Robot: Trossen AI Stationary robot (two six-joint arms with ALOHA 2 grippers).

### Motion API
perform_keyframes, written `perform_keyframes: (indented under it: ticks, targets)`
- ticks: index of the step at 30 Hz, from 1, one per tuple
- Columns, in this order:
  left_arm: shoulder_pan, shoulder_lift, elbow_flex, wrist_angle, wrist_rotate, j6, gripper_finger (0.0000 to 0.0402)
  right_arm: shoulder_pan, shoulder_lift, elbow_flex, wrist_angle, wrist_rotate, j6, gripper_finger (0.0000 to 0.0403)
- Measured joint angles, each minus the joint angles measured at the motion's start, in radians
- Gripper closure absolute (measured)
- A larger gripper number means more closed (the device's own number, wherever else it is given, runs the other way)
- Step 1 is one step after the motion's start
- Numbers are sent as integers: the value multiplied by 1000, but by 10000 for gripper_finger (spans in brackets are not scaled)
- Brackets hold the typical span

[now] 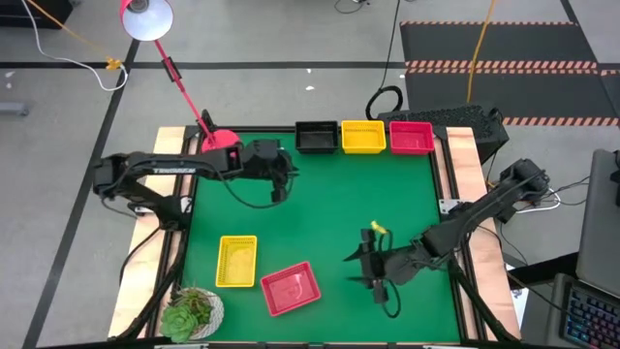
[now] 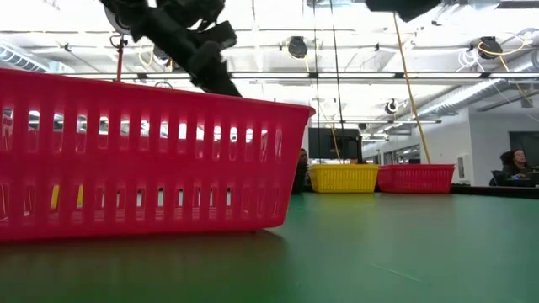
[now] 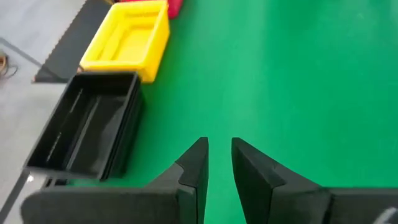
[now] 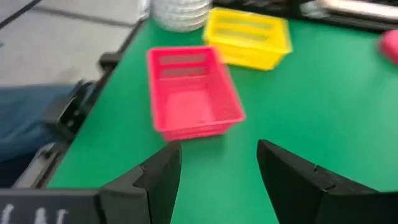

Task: Stack baskets by color
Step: Stack the bottom red bin on the top red bins

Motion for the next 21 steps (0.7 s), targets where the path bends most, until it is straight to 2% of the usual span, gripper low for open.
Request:
perform_keyframes:
  ticks: [4,8,14,21]
  targets:
    - [7,-77,-37,-1,0,-18,328,-56,87,12,100,-129,-23,200]
    - [4,-116,-47,-6,0,-22,328,-94,201,98,106,-215,-7,200]
    - [3,-126,-49,-21,1,-21,328,-81,377,290,83,-244,-52,200]
    - [3,-126,-49,-20,1,-21,328,-78,577,500,-42,-269,-74,200]
